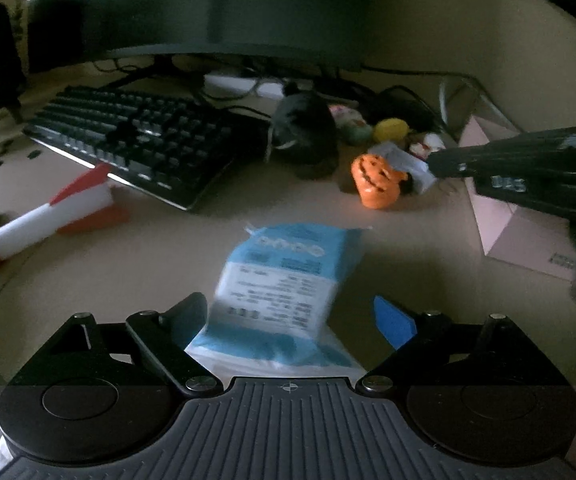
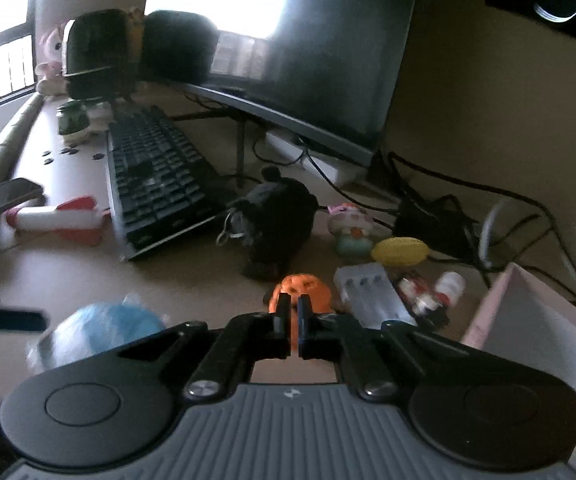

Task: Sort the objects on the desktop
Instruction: 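Reach the right gripper to the red-white figurine and close on it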

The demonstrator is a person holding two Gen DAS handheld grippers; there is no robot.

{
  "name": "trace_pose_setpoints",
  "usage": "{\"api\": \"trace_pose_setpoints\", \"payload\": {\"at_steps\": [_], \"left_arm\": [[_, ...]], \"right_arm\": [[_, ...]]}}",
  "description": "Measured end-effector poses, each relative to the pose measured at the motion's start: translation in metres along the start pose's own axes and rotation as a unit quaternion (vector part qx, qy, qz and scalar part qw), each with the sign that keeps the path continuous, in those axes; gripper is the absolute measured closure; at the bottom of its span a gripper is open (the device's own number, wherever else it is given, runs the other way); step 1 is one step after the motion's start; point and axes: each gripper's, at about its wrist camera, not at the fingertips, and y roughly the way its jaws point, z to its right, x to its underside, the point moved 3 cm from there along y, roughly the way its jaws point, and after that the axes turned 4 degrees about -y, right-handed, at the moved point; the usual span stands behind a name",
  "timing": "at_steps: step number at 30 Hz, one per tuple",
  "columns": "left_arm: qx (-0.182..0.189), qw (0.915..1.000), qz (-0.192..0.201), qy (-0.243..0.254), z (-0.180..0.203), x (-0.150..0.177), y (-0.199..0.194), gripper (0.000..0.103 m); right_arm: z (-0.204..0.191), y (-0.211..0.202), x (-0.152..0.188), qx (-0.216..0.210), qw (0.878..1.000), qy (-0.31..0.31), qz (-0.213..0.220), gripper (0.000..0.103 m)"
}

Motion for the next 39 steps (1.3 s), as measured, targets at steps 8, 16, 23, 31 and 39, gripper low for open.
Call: {"api": "trace_pose_setpoints", "payload": {"at_steps": [8,16,23,31,39], "left_arm": [[0.004,0.9999,0.008,0.012,0.002,0.000,-0.011,0.007],[0.016,0.9998,0.008,-0.001,0.002,-0.004,-0.013,0.007],[0.018,0.9996,0.007,0.020,0.018,-0.006,-0.006,0.006],[0.007,1.0000,0.004,0.004,0.009,-0.013,-0.006,0.006],[-0.010,0.9999,0.003,-0.013,-0.003,-0.028,-0.009,0.006]], "right_arm": [[0.033,-0.010,0.031,0.074,0.996,0.038,-0.014,0.085],[0.054,-0.086,0.080,0.130,0.983,0.122,0.051,0.032],[0.087,-0.076,0.099,0.144,0.979,0.142,0.010,0.048],[0.057,-0.054,0.035,0.139,0.987,0.055,0.054,0.051],[0.062,0.071,-0.034,0.128,0.986,0.046,-0.091,0.060]]}}
